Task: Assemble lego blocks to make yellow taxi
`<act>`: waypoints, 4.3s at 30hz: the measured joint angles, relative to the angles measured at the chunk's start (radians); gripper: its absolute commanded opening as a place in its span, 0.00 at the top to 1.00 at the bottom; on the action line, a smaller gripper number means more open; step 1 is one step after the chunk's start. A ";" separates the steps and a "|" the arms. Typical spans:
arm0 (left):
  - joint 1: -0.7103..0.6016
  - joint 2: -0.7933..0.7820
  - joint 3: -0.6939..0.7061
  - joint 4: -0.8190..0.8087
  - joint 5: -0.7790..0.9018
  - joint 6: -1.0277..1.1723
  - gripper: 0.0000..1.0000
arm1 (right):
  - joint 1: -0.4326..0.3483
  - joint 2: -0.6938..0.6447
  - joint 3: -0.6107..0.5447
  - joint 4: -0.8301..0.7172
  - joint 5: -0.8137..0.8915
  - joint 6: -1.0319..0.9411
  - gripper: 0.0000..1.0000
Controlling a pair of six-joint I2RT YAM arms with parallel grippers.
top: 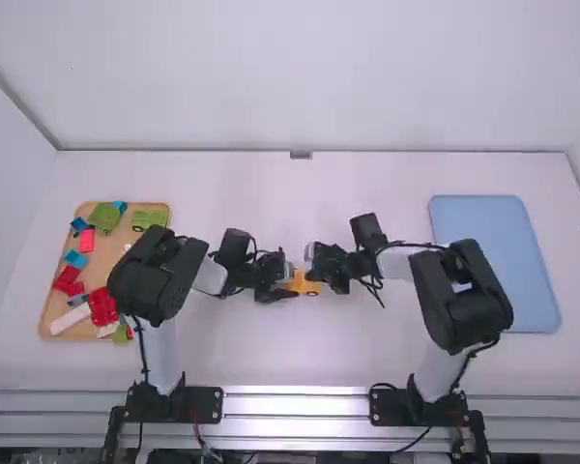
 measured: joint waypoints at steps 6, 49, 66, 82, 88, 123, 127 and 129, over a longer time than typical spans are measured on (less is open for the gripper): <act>0.000 0.000 0.000 0.003 -0.003 0.000 0.48 | 0.001 0.009 0.059 -0.105 0.023 -0.007 1.00; 0.121 -0.273 -0.027 -0.231 -0.136 -0.053 0.01 | -0.163 -0.243 0.153 -0.127 0.091 0.171 0.02; 0.164 -0.896 -0.028 -0.663 -0.597 -0.480 0.01 | -0.152 -0.243 0.153 0.034 0.101 0.230 0.02; 0.318 -0.947 0.291 -1.228 -1.253 -1.168 0.01 | -0.150 -0.243 0.153 0.085 0.101 0.265 0.02; 0.546 -0.858 0.434 -1.424 -1.155 -1.270 0.01 | -0.150 -0.243 0.153 0.100 0.100 0.282 0.02; 0.907 -0.586 0.462 -1.516 -1.026 -1.468 0.06 | -0.150 -0.243 0.153 0.148 0.101 0.297 0.02; 0.901 -0.475 0.462 -1.505 -0.989 -1.463 0.11 | -0.150 -0.243 0.153 0.148 0.100 0.298 0.02; 0.901 -0.420 0.462 -1.506 -0.981 -1.466 0.18 | -0.150 -0.243 0.153 0.148 0.101 0.296 0.02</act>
